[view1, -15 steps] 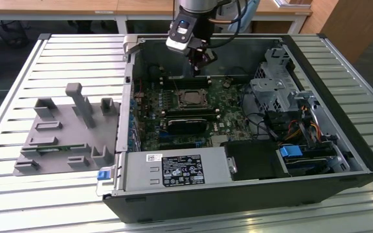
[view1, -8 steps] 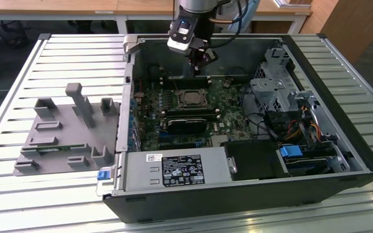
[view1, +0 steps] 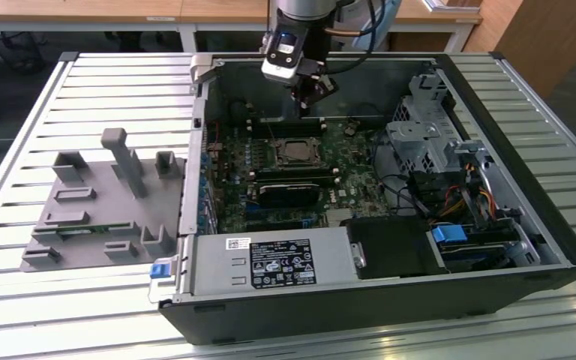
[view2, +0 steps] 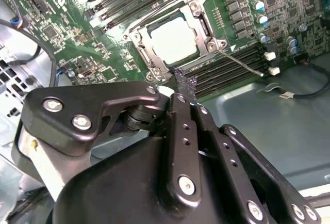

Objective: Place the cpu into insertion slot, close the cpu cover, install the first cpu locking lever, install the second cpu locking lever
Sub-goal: 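Install the first cpu locking lever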

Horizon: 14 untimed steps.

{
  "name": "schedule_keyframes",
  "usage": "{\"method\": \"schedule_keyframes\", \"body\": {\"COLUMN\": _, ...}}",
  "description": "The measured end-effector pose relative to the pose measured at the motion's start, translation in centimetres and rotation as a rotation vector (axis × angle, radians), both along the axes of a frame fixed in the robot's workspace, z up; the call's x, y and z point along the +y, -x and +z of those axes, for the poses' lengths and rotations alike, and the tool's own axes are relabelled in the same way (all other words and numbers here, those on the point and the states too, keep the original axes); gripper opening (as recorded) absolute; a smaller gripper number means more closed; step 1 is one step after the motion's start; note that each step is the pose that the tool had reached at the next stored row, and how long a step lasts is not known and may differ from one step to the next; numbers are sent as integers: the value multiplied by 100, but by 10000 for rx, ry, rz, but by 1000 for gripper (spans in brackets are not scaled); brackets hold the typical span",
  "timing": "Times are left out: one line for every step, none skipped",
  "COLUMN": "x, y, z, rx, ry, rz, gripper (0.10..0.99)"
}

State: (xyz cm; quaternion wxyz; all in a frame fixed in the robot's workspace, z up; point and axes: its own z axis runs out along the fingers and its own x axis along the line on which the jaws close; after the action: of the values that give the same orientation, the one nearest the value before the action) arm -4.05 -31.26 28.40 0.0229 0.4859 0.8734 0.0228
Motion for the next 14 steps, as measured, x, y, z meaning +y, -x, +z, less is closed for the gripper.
{"method": "schedule_keyframes", "body": {"x": 0, "y": 0, "z": 0, "rx": 0, "ry": 2, "rz": 122, "gripper": 106}}
{"method": "schedule_keyframes", "body": {"x": 0, "y": 0, "z": 0, "rx": 1, "ry": 5, "rz": 257, "gripper": 106}}
{"method": "schedule_keyframes", "body": {"x": 0, "y": 0, "z": 0, "rx": 2, "ry": 7, "rz": 390, "gripper": 106}}
{"method": "schedule_keyframes", "body": {"x": 0, "y": 0, "z": 0, "rx": 3, "ry": 10, "rz": 535, "gripper": 106}}
{"method": "schedule_keyframes", "body": {"x": 0, "y": 0, "z": 0, "rx": 3, "ry": 17, "rz": 688, "gripper": 106}}
{"method": "schedule_keyframes", "body": {"x": 0, "y": 1, "z": 0, "rx": 8, "ry": 47, "rz": 1018, "gripper": 106}}
{"method": "schedule_keyframes", "body": {"x": 0, "y": 0, "z": -1, "rx": 9, "ry": 63, "rz": 1170, "gripper": 106}}
{"method": "schedule_keyframes", "body": {"x": 0, "y": 0, "z": -1, "rx": 13, "ry": 81, "rz": 1319, "gripper": 106}}
{"method": "schedule_keyframes", "body": {"x": 0, "y": 0, "z": -1, "rx": 15, "ry": 97, "rz": 1472, "gripper": 106}}
{"method": "schedule_keyframes", "body": {"x": 0, "y": 0, "z": 0, "rx": 17, "ry": 112, "rz": 1623, "gripper": 106}}
{"method": "schedule_keyframes", "body": {"x": 0, "y": 0, "z": -1, "rx": 18, "ry": 122, "rz": 1792, "gripper": 106}}
{"method": "schedule_keyframes", "body": {"x": 0, "y": 0, "z": -1, "rx": 20, "ry": 129, "rz": 1949, "gripper": 106}}
{"method": "schedule_keyframes", "body": {"x": 0, "y": 0, "z": -1, "rx": 21, "ry": 134, "rz": 2113, "gripper": 106}}
{"method": "schedule_keyframes", "body": {"x": 0, "y": 0, "z": -2, "rx": 20, "ry": 134, "rz": 2285, "gripper": 106}}
